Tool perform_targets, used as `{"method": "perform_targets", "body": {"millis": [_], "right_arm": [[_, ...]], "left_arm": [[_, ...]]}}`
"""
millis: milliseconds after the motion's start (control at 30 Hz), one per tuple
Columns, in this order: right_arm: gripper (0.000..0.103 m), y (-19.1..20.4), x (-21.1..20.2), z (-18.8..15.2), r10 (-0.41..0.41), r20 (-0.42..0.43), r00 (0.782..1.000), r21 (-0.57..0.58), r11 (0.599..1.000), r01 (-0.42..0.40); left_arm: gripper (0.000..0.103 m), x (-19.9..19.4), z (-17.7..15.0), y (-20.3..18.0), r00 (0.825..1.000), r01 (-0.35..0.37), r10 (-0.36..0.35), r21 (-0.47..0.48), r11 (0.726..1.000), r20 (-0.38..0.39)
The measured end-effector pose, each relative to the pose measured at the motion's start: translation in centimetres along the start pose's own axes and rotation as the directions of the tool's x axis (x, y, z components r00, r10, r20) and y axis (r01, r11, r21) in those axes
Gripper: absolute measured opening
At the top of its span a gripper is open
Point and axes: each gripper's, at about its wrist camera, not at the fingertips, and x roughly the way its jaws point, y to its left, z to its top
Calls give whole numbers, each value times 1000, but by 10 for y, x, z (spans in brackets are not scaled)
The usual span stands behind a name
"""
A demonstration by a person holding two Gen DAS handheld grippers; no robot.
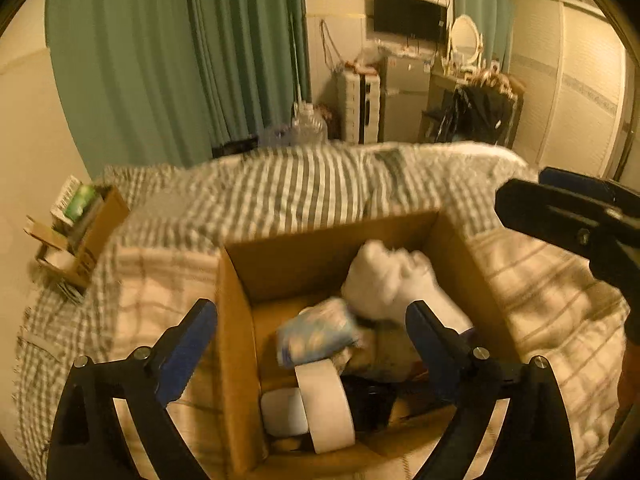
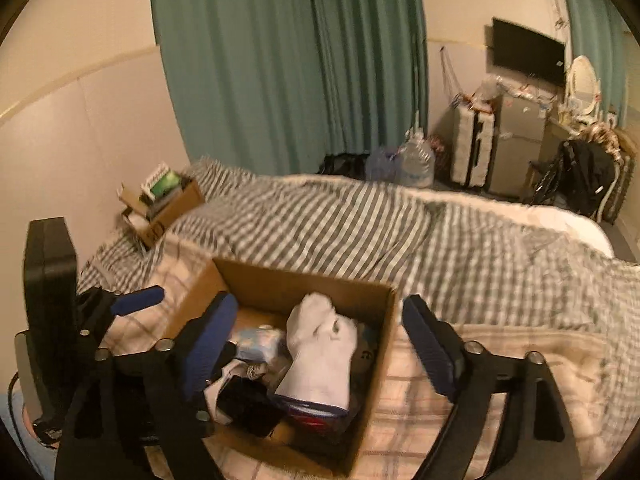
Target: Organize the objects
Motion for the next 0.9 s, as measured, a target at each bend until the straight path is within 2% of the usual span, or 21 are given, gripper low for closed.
{"method": "perform_targets", "body": {"millis": [67, 133, 167, 367, 567, 767, 900], "right_arm": [[94, 6, -28, 9, -30, 38, 999, -13, 999, 30], [97, 17, -54, 16, -58, 71, 996, -28, 998, 60], [102, 20, -67, 20, -77, 89, 993, -33, 996, 81], [103, 38, -148, 30, -156, 183, 971, -29, 986, 164], [103, 50, -205, 18, -209, 245, 947, -16, 976, 219], [103, 57, -226, -12, -243, 274, 930, -3, 967, 254], [103, 56, -214, -38, -260, 272, 926, 35, 965, 260]], "left_arm": [[103, -21, 8, -1, 999, -6, 6, 2, 1000, 34], [103, -49, 17, -2, 996, -17, 17, -3, 1000, 87], [103, -64, 21, -3, 994, -17, 18, -3, 1000, 109], [103, -142, 32, -6, 977, -11, 8, 13, 1000, 215], [103, -196, 22, -5, 956, -2, -9, 36, 999, 292], [103, -216, -5, -1, 938, -39, 21, 46, 998, 345], [103, -215, -26, 0, 929, -57, 38, 41, 998, 369]]}}
